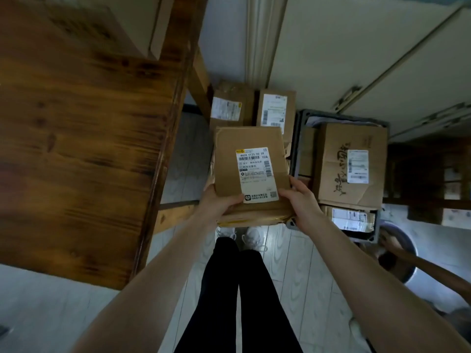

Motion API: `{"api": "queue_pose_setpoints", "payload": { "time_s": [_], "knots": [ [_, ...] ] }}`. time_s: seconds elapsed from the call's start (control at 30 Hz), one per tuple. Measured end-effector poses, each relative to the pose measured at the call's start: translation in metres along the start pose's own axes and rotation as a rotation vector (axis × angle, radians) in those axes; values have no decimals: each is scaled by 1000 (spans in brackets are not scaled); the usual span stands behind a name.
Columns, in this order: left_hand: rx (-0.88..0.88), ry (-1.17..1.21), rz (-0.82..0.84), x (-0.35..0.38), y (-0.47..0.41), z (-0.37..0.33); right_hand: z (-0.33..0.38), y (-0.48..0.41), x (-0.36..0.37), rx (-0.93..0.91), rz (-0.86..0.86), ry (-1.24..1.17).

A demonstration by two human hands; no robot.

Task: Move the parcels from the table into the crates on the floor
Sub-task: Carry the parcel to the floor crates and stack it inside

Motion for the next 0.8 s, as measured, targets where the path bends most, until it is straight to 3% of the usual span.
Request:
{"api": "queue_pose_setpoints", "payload": {
  "time_s": [0.6,0.8],
  "knots": [
    [-122,102,-125,-10,-71,73,-61,-65,19,87,13,82],
    [-116,145,-158,1,-81,85,-74,-79,19,123,-211,53]
  ]
}}
Point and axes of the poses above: each hand's wrist, its own y-axis away from the middle knuckle, its own x-axis out of the palm, z = x × y, the point moved 1 cm from there along -y, towards the middle knuckle, and after that the axes turned 1 degree about -y, right-handed, at the moved point
